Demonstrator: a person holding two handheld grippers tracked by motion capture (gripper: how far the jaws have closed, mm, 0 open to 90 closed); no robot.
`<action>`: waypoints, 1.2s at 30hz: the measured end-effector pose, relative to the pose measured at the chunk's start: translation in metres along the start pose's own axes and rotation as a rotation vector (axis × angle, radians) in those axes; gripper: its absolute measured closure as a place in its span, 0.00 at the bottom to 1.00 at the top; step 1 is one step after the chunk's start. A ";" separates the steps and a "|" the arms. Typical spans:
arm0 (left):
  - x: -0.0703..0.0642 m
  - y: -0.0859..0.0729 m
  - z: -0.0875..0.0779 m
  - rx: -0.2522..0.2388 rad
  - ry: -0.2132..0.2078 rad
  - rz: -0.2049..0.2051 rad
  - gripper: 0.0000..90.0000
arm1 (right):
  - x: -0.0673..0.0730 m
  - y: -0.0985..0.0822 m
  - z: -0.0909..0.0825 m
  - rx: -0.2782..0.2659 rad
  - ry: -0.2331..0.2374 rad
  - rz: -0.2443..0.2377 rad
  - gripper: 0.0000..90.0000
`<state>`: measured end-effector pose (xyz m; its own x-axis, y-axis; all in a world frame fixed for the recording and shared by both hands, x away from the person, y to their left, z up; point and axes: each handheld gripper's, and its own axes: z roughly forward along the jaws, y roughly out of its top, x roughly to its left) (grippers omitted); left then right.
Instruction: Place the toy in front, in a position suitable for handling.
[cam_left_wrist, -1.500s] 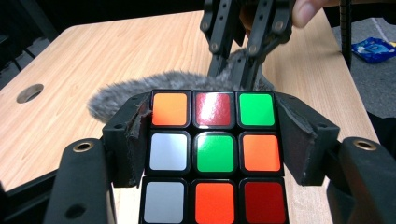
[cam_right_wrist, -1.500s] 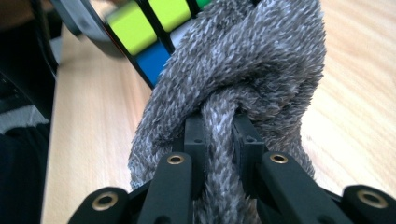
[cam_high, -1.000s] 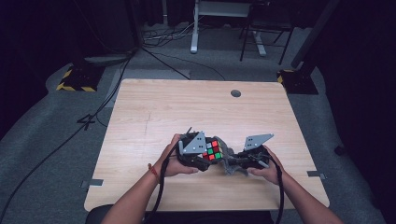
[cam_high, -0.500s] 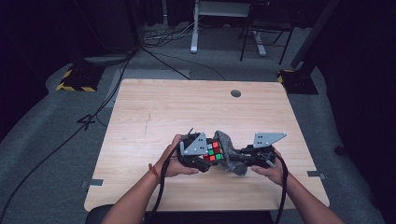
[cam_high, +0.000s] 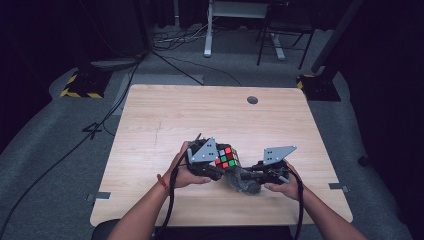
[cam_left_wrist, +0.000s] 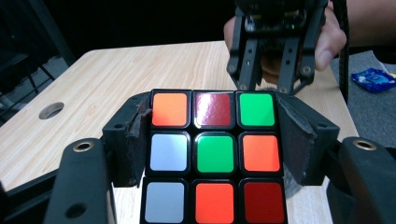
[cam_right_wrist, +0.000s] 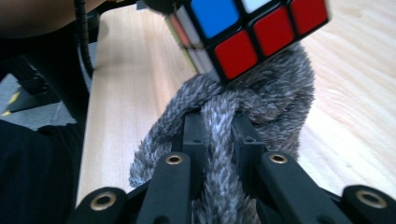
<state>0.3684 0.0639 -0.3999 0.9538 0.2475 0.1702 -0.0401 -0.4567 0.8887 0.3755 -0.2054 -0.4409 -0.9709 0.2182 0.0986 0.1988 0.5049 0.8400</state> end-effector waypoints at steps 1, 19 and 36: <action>0.001 -0.001 0.000 -0.006 -0.005 -0.010 0.38 | -0.001 -0.001 -0.001 -0.011 0.000 0.006 0.88; 0.012 -0.014 0.000 -0.037 -0.056 -0.116 0.37 | -0.005 -0.003 -0.013 -0.138 0.017 0.053 0.88; 0.014 -0.015 0.006 0.101 -0.081 -0.100 0.35 | -0.002 -0.003 -0.013 -0.125 0.009 0.024 0.89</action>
<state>0.3846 0.0692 -0.4136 0.9725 0.2284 0.0450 0.0823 -0.5181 0.8513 0.3754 -0.2185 -0.4369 -0.9673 0.2212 0.1242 0.2047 0.3911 0.8973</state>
